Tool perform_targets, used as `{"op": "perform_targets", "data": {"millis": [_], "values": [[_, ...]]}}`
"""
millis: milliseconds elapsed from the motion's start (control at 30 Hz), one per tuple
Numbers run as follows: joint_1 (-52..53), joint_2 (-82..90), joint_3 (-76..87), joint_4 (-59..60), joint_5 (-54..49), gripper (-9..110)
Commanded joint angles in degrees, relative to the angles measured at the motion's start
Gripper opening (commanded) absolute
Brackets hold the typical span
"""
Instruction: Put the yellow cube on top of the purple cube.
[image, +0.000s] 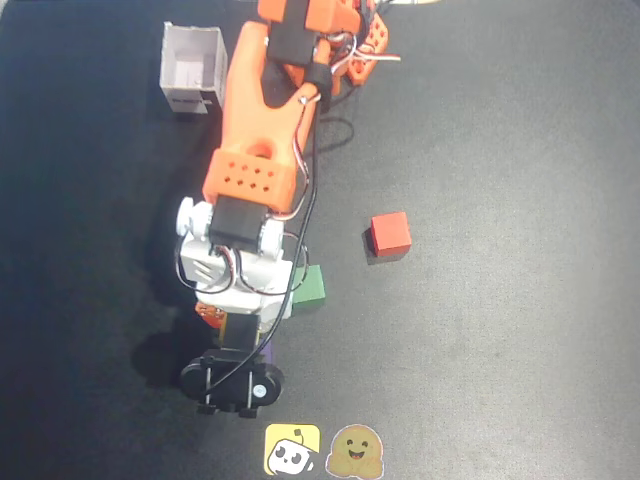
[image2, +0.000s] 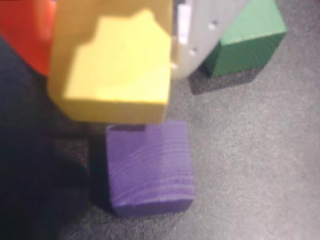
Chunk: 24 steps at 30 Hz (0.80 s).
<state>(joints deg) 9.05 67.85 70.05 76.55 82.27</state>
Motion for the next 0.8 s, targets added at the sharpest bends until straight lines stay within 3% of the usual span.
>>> {"op": "perform_targets", "data": {"millis": [0, 767], "values": [[-0.7, 0.1, -3.7, -0.8, 1.3, 6], [-2.1, -4.8, -9.8, -1.3, 4.4, 6]]}}
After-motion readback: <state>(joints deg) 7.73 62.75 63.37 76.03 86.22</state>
